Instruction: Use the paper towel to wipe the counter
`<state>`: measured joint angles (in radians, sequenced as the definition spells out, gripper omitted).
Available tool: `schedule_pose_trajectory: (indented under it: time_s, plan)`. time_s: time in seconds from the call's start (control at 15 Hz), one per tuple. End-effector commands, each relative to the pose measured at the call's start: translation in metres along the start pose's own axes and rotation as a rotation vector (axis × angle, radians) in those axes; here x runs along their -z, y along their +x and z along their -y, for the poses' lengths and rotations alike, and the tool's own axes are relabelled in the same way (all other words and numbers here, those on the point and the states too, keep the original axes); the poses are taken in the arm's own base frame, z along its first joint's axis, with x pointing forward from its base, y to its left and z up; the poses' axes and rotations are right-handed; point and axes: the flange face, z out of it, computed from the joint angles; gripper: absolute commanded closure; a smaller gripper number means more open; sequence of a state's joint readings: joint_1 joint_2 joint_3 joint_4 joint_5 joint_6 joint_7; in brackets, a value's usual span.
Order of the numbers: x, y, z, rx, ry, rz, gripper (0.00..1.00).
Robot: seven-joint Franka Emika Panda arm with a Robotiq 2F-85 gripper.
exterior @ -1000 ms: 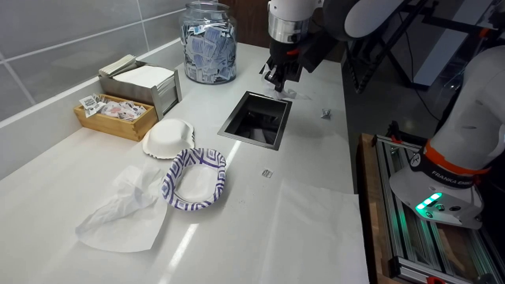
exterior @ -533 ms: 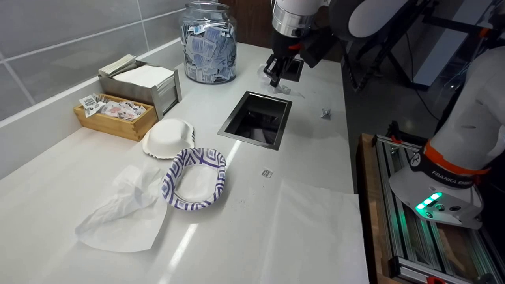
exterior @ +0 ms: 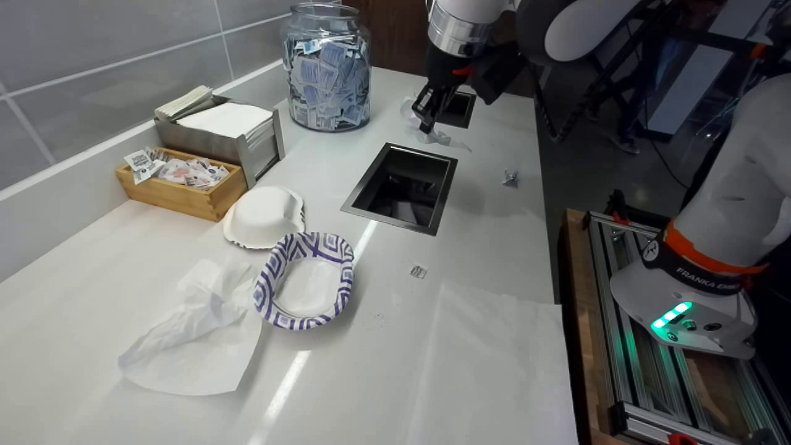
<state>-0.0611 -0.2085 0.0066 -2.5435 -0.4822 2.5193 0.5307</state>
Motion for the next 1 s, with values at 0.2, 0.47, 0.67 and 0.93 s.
schedule_pose_trajectory:
  time_s: [0.2, 0.47, 0.67, 0.93]
  plan:
    - [-0.003, 0.002, -0.009, 0.035, 0.018, -0.035, 0.74]
    - [-0.007, 0.006, -0.012, 0.047, 0.020, -0.036, 0.44]
    - [-0.009, 0.007, -0.016, 0.051, 0.016, -0.034, 0.22]
    - [-0.013, 0.009, -0.017, 0.055, 0.016, -0.025, 0.00]
